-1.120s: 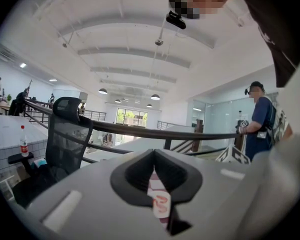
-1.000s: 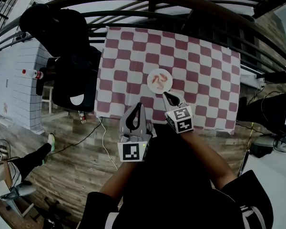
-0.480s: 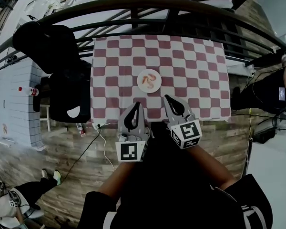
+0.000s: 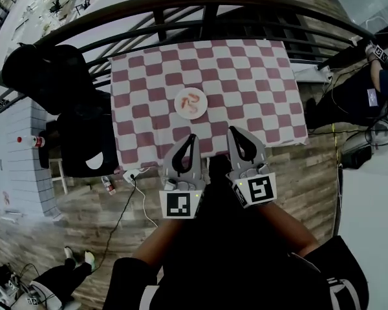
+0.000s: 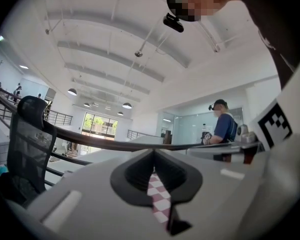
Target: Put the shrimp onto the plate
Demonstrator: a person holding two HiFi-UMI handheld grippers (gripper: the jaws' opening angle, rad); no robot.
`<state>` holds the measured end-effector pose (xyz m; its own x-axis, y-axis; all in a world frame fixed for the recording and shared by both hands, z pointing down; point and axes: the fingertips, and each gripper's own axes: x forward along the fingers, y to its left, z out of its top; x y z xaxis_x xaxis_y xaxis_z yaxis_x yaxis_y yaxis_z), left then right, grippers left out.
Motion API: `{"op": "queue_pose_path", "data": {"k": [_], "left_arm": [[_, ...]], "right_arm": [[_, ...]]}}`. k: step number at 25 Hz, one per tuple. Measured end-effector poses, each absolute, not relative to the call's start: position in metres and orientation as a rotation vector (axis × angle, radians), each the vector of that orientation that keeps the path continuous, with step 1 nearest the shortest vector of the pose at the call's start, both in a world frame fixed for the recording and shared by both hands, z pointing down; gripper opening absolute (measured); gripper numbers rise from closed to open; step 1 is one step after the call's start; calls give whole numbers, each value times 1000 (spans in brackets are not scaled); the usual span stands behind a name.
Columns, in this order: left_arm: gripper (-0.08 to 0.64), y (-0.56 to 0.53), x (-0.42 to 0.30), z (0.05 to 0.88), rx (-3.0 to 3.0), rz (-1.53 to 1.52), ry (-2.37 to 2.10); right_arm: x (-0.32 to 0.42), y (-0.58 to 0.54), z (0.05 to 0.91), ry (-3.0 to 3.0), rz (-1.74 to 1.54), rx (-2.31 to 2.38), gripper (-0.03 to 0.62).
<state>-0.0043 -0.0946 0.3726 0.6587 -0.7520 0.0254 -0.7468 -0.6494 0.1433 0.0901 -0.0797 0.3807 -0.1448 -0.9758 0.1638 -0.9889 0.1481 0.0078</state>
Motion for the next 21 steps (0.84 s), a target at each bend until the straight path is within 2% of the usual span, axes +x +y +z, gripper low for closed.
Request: {"op": "queue_pose_path", "data": {"k": [21], "left_arm": [[9,-53,-43,383,2657,-112,-1214]], "right_arm": [[52,-45,373,-2197,49,1913,-3]]}}
